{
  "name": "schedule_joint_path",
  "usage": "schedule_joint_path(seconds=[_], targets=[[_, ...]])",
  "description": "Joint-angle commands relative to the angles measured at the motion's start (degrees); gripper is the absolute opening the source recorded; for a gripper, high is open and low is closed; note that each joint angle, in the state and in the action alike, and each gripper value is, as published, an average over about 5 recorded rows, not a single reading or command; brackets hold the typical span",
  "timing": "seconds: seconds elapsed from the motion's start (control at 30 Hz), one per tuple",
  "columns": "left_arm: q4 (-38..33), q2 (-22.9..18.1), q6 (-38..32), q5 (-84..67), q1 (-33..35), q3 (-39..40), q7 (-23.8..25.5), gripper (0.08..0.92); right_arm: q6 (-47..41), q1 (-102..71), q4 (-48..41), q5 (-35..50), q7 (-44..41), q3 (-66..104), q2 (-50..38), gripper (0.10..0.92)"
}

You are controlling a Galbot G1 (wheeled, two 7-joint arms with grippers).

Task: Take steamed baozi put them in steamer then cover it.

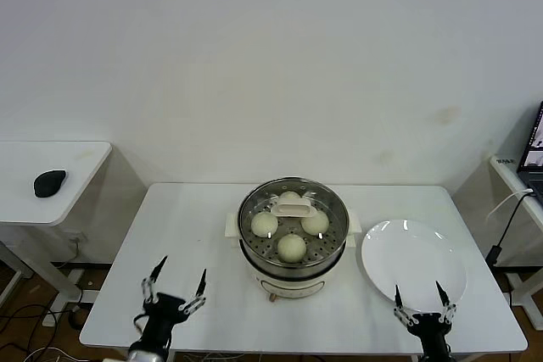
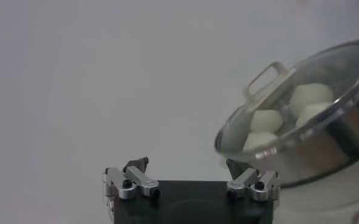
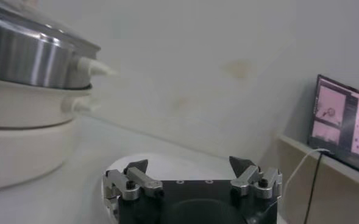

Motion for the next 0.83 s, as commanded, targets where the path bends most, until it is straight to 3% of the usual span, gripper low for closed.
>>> schedule_joint_path(seconds=[0.03,0.43,0.83], targets=[[6.8,1.3,-12.6,-28.6,9.2,-6.2,2.7,0.823,0.6,-4.3,1.8,5.5,-2.4,-1.6,-3.4,0.823],[8.2,0.9,-12.7,-26.2,9.4,-6.6,4.5,0.823,-1.2,-7.5,4.5,10.5,-6.0,-1.6,-3.9,0.823],[8.9,1.1,-12.8,-24.1,10.0,-6.9,4.7,0.823,-0.5,-7.6,4.5,9.1,-6.5,-2.3,-3.0,0.823]])
